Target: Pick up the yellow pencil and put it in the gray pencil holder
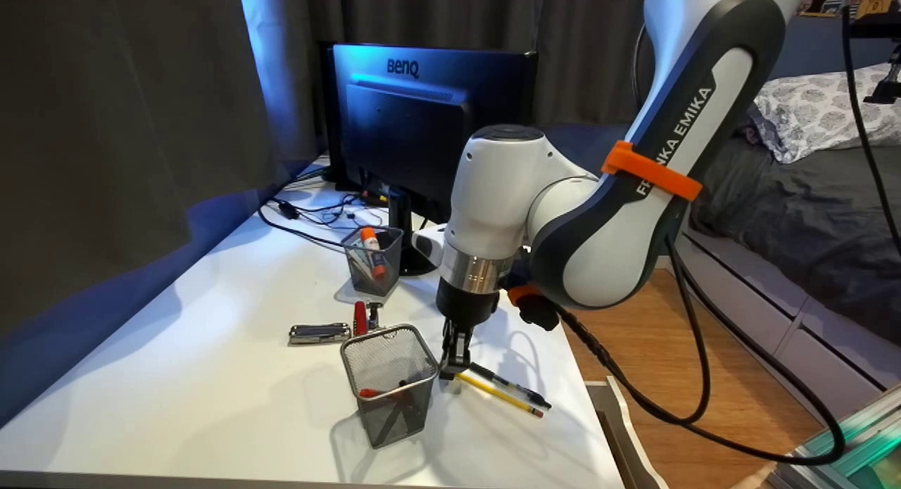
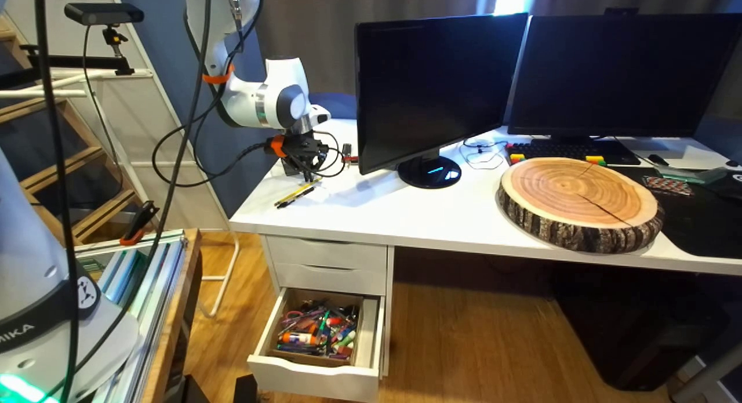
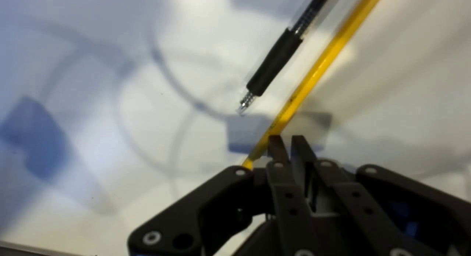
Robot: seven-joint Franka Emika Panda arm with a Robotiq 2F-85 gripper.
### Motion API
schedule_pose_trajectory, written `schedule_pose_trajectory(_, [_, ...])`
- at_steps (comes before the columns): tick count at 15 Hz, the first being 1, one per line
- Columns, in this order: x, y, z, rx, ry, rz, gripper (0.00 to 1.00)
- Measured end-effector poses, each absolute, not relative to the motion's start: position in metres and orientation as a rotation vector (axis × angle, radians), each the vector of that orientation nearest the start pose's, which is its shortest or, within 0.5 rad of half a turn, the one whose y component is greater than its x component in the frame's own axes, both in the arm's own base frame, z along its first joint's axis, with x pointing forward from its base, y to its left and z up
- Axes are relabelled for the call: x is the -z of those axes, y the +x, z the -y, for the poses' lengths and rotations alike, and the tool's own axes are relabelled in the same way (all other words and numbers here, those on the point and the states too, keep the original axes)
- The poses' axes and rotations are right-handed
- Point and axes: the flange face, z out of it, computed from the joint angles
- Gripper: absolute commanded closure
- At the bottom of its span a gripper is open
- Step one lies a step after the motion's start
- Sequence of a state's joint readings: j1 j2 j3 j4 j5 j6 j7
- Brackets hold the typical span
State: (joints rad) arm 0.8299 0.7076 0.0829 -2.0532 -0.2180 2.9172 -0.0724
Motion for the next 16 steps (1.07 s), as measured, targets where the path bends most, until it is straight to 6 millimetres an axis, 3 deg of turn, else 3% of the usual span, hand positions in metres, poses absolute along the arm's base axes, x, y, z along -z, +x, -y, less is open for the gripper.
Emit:
schedule_pose_trajectory(7, [-0.103,0.35,-0.476,0.237,-2.567,1.699,0.08])
schedule_pose_trajectory(9, [-0.103,0.35,-0.475,0.237,-2.568,1.697,0.02])
schedule_pose_trajectory(11, [-0.102,0.351,-0.474,0.234,-2.572,1.693,0.33])
schedule_pose_trajectory(13, [-0.098,0.352,-0.472,0.225,-2.577,1.69,0.4])
schedule_pose_trajectory(16, [-0.093,0.353,-0.468,0.211,-2.586,1.683,0.62])
